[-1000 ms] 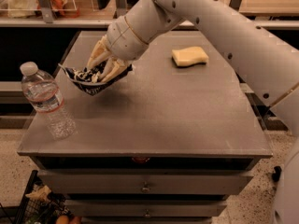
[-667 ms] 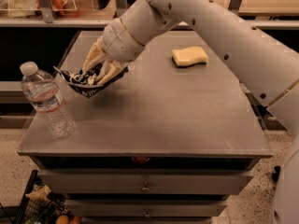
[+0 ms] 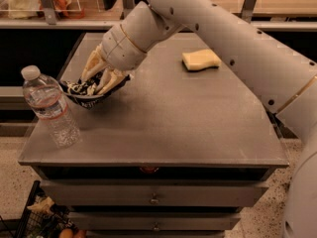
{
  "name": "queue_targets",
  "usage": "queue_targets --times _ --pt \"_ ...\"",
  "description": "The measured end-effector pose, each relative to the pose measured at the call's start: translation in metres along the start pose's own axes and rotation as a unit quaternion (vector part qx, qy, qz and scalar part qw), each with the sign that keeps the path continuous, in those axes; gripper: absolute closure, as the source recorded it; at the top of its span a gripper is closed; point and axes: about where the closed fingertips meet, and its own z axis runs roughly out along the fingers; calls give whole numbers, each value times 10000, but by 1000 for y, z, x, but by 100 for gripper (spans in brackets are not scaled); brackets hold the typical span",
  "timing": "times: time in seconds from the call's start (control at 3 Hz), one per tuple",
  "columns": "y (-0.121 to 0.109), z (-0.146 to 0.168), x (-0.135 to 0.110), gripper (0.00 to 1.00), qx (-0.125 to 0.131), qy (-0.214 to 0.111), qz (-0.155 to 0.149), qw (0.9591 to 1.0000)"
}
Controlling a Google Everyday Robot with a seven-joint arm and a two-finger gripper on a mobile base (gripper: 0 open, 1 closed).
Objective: Move blue chip bag near water bottle
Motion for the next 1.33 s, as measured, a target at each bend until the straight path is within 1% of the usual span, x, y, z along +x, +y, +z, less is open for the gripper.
queue_targets --times 1.0,1.33 --pt "4 8 1 11 -68 -88 14 9999" --pt "5 9 2 0 -92 -125 24 9999"
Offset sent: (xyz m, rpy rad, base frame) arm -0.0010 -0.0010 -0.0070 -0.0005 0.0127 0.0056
